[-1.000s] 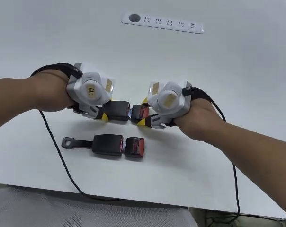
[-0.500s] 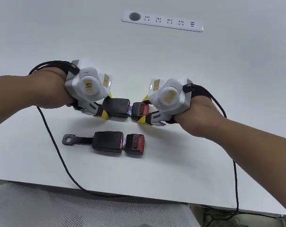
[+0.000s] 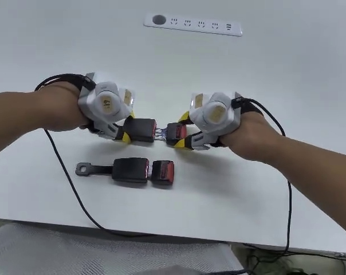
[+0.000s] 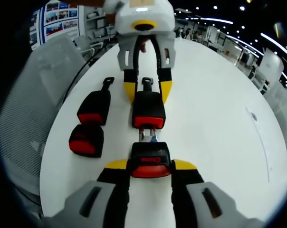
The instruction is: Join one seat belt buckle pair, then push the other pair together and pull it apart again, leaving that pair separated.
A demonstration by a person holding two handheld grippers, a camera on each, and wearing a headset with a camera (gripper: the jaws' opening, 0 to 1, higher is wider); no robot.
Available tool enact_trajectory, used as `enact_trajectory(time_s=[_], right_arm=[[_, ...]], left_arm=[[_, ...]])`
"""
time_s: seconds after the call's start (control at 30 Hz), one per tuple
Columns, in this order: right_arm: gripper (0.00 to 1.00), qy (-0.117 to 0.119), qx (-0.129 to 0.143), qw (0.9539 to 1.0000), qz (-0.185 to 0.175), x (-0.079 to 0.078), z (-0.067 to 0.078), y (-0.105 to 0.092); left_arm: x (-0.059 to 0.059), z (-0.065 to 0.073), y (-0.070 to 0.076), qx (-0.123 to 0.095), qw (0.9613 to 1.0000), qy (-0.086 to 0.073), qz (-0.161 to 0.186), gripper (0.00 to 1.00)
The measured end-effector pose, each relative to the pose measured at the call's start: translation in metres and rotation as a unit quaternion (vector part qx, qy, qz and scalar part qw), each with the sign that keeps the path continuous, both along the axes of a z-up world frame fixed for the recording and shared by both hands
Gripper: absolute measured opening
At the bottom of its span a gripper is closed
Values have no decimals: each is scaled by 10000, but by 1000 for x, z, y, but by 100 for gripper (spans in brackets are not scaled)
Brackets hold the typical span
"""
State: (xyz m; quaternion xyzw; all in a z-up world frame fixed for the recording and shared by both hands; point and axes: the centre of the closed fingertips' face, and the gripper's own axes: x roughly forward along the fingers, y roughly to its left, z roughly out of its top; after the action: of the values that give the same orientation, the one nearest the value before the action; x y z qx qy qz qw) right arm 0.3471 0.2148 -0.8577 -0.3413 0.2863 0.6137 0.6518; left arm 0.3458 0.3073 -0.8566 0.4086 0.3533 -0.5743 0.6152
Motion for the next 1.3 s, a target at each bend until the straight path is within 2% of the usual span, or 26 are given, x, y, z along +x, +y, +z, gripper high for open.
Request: enact_trajectory(time_s=[0.1, 0.27, 0.43, 0.47, 0.8, 0.93, 1.07, 1.23, 1.3], right_arm=[[33, 29, 0, 10000, -65, -2, 1, -5], [33, -16, -16, 9998, -196, 0, 0, -25], [34, -10, -112, 9997, -223, -3, 1, -53], [34, -12, -148, 9995, -265, -2, 1, -61], [36, 76, -368, 9981, -484, -6, -5, -113], [36, 121, -407, 9977, -533, -7, -5, -119], [37, 430, -398, 9942, -903, -6, -7, -127], [42, 235, -510, 9939, -946, -5, -6, -127], [41, 260, -585, 9929, -1003, -6, -6, -127]], left_arm=[[0, 0, 0, -5, 10000, -3, 34, 31], [-1, 0, 0, -41, 10000, -13, 75, 31], [-2, 0, -1, 28, 10000, -3, -35, 32], [-3, 0, -2, 82, 9999, -56, -116, 32], [-3, 2, -2, 106, 9999, -54, -59, 32], [-3, 2, -1, 62, 9999, -92, -40, 32], [-3, 3, -1, 152, 9997, -167, -31, 32], [-2, 4, -1, 222, 9996, -181, 77, 33], [3, 6, -1, 235, 9990, -337, 203, 37]])
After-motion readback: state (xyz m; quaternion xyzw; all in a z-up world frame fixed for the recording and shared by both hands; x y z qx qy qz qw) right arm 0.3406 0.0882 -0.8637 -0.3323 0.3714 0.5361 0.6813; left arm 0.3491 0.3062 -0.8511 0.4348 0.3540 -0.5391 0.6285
